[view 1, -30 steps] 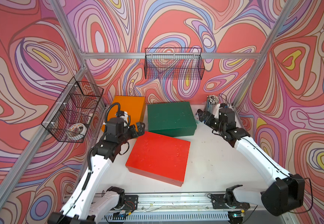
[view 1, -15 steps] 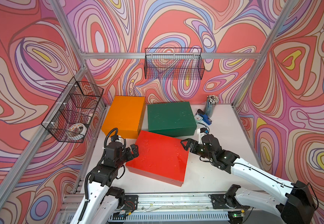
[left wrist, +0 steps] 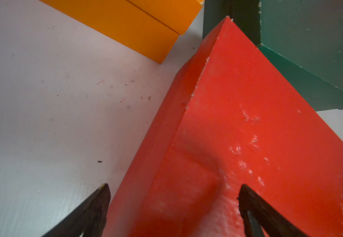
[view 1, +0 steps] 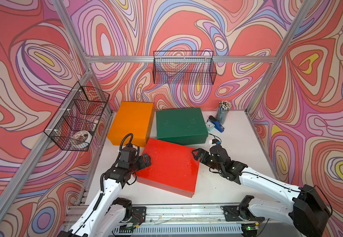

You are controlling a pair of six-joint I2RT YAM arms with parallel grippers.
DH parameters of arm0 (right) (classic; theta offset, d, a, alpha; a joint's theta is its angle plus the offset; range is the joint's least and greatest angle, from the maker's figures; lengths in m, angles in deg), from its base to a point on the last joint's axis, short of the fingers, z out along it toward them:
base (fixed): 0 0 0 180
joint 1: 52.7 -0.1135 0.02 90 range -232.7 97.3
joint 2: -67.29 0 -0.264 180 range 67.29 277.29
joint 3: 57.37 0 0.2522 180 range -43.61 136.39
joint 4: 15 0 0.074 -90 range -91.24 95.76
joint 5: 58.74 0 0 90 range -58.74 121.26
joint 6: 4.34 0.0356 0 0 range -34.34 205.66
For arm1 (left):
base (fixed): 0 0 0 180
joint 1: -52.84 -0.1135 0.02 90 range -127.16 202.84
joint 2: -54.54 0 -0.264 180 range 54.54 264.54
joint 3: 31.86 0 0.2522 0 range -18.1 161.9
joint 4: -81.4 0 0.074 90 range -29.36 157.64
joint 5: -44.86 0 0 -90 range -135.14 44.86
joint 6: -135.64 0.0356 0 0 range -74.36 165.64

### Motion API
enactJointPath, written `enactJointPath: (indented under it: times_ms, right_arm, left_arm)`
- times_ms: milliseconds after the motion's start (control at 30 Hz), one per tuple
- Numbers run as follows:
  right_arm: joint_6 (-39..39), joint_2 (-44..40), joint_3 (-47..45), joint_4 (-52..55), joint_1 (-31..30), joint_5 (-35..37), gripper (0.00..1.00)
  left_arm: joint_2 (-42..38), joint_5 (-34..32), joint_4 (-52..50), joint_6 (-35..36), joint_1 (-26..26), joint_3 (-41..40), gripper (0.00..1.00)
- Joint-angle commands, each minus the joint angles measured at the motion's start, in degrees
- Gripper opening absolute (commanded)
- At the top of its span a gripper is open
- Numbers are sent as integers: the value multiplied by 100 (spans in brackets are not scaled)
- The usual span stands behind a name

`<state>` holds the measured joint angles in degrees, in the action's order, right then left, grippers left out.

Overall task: Stack the shoeboxes
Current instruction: Adjust the shoebox at the center of the board.

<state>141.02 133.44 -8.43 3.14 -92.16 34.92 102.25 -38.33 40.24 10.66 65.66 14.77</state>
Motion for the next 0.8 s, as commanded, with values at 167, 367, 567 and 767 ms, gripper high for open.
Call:
enactJointPath:
  times_ms: [167, 367, 567, 767]
  right_arm:
    - [120, 205, -135, -184, 662, -437, 94]
    - [-50, 239, -292, -263, 1488, -948, 92]
    - [-241, 394, -171, -299, 2137, -1446, 90]
    - [-490, 787, 211, -205, 2626, -1962, 88]
  left_arm:
    - [-179, 1080, 759, -431, 46, -567, 96]
    - [-246, 1363, 1181, -715, 312, -886, 97]
    - [-121, 911, 1493, -918, 1233, -745, 98]
    - [497, 534, 1791, -1015, 2001, -444, 95]
